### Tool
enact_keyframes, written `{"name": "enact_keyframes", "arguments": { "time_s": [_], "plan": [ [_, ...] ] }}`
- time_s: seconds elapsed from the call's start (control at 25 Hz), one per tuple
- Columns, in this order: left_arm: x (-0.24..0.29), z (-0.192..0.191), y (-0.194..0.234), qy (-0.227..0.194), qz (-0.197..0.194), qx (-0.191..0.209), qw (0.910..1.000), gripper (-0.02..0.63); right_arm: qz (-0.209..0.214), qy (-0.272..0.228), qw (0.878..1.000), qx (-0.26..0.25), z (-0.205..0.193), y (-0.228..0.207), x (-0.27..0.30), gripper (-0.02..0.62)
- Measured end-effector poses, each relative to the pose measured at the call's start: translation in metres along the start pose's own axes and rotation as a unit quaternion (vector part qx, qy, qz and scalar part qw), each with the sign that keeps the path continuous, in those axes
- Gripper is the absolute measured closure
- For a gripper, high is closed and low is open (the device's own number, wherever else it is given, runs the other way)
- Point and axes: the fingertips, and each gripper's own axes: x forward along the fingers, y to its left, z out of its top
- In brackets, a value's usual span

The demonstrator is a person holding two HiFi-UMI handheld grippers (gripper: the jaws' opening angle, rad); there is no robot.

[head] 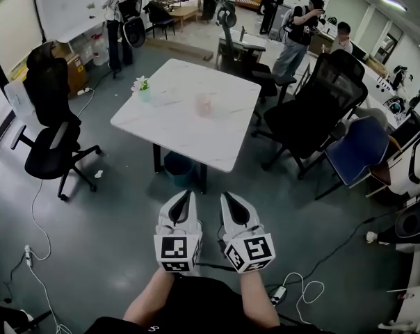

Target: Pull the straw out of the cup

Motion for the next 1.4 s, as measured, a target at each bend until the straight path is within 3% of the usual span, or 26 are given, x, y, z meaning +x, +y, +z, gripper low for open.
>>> {"name": "enact_keyframes", "arguments": {
  "time_s": [0.52, 0.8, 1.2, 1.4],
  "plan": [
    [0.137, -0.027, 0.054, 0.045, 0.002, -0.010, 0.9989, 0.604, -0.010, 0.033, 0.999, 0.036, -0.040, -0.076, 0.121, 0.592],
    [0.208, -0.024, 0.078, 0.067, 0.003, -0.021, 0.9975, 0.604, -0.009, 0.060, 0.997, 0.039, -0.040, -0.112, 0.182, 0.592],
    [0.307, -0.006, 0.144, 0.078, 0.015, -0.003, 0.9968, 0.604, 0.020, 0.062, 0.997, 0.026, -0.022, -0.141, 0.305, 0.592],
    [0.346, -0.003, 0.162, 0.087, 0.001, 0.001, 0.9962, 0.604, 0.007, 0.065, 0.997, 0.032, -0.023, -0.159, 0.346, 0.592]
  ]
}}
